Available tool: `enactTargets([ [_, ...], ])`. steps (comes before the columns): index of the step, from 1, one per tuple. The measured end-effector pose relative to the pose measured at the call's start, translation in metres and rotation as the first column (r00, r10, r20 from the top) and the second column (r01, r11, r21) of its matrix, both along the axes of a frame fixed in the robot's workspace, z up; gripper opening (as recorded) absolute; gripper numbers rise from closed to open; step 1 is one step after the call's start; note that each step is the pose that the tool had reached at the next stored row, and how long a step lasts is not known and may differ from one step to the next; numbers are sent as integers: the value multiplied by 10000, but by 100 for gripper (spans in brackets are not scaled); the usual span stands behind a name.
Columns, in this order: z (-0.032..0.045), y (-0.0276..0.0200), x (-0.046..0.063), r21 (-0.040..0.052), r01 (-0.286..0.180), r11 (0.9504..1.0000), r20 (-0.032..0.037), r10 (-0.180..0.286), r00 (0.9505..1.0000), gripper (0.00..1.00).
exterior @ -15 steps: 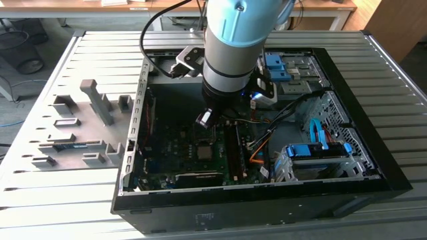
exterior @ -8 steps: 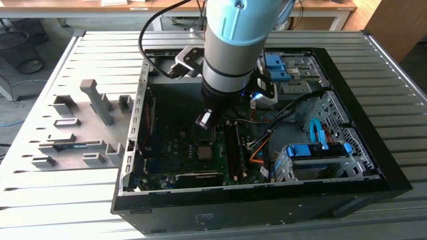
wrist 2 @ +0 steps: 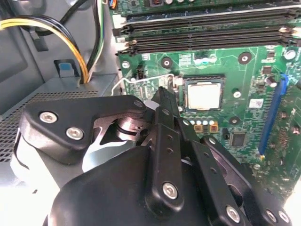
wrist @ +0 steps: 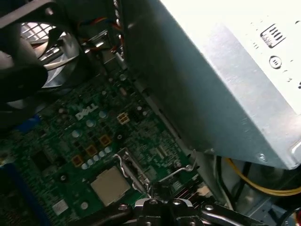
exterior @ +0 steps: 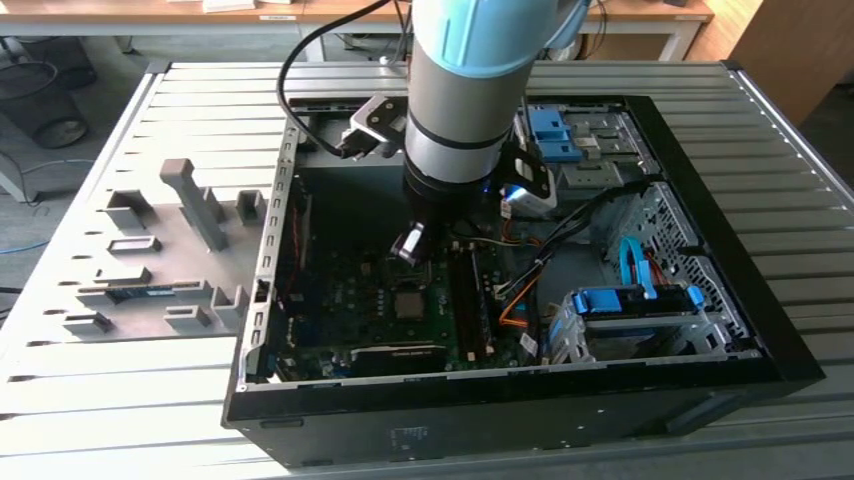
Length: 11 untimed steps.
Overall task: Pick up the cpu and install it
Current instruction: 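Close the cpu cover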
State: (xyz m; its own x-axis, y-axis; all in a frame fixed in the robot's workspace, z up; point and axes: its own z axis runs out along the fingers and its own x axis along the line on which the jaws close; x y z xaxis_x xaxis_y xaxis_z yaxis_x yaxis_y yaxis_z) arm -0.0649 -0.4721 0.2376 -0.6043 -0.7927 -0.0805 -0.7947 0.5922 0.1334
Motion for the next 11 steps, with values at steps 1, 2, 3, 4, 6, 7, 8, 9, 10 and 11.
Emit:
enactTargets([
  [1, 0, -1, 0, -12, 0, 10000, -1, 0, 10000, 10],
  [2, 1, -2, 0, -14, -1, 10000, -1, 1, 10000, 10],
  [3, 1, -2, -1, -15, 0, 10000, -1, 0, 10000, 10],
  [4, 1, -3, -1, -16, 1, 10000, -1, -1, 10000, 10],
  [6, -1, -3, -1, -44, -1, 10000, 0, 1, 10000, 10],
  [7, -1, -3, -1, -87, -1, 10000, 0, 1, 10000, 10],
  [8, -1, -4, -1, -132, -1, 9999, 0, 1, 10000, 10],
  [9, -1, -5, -2, -147, -4, 9999, -1, 4, 10000, 10],
  [10, 1, -6, -2, -162, -6, 9999, 0, 6, 10000, 10],
  [11, 0, -5, -3, -175, -7, 9998, 0, 7, 10000, 10],
])
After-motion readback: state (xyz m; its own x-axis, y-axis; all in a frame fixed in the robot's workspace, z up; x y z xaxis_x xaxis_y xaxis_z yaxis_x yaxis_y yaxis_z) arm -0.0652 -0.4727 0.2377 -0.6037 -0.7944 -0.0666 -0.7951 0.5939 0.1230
